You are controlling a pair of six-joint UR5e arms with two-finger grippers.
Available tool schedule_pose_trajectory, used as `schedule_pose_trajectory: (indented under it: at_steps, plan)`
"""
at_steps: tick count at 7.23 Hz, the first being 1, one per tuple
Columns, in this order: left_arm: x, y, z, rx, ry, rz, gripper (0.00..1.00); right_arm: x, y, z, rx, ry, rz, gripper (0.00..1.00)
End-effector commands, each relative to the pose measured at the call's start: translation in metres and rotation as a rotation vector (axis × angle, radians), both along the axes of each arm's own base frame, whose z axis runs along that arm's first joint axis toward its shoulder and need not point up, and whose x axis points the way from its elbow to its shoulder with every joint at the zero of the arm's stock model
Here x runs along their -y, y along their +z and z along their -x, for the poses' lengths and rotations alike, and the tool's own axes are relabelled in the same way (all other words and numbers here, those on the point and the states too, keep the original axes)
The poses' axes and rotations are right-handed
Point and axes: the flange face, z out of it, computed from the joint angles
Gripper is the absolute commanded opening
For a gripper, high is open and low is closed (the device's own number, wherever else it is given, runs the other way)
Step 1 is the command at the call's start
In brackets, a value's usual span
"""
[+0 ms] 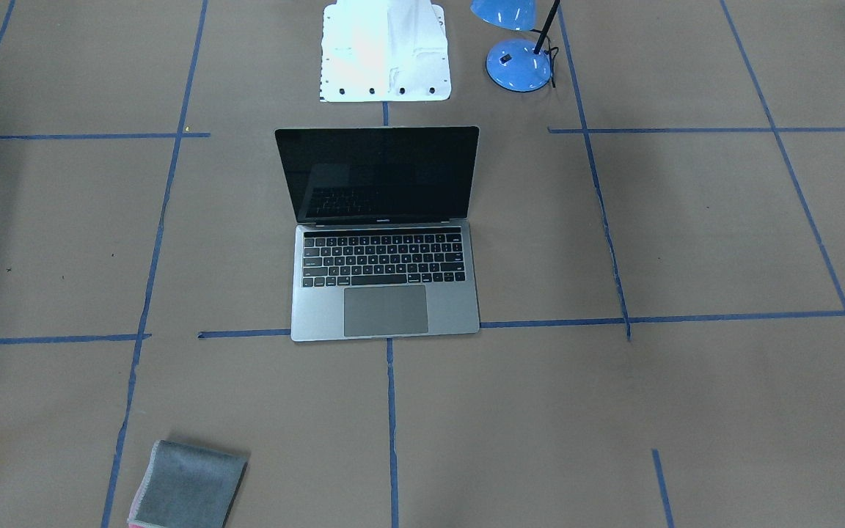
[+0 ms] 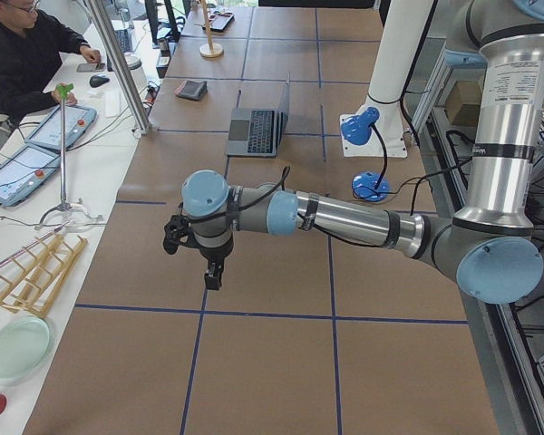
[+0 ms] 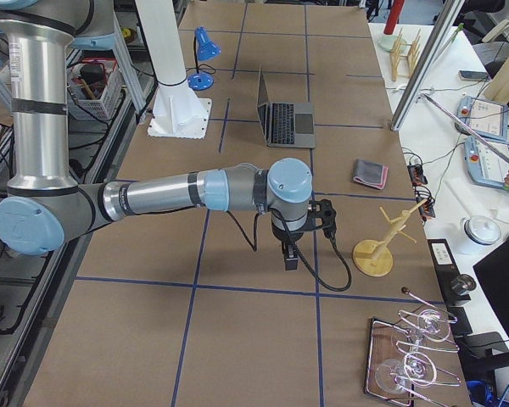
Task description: Close laptop
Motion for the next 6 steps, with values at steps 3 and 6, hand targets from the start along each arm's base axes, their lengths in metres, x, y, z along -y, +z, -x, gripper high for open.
schedule_pose_trajectory:
  at_steps: [3,6]
  plan:
    - [-0.046,-0.224,-0.148,-0.188,-0.048,0.045,1.00,0.007,-0.122,0.087,0.213,0.007,0.058,1.00]
    - [-0.081,-0.354,-0.264,-0.323,-0.008,0.168,0.97,-0.038,-0.237,0.199,0.252,0.012,0.179,0.95]
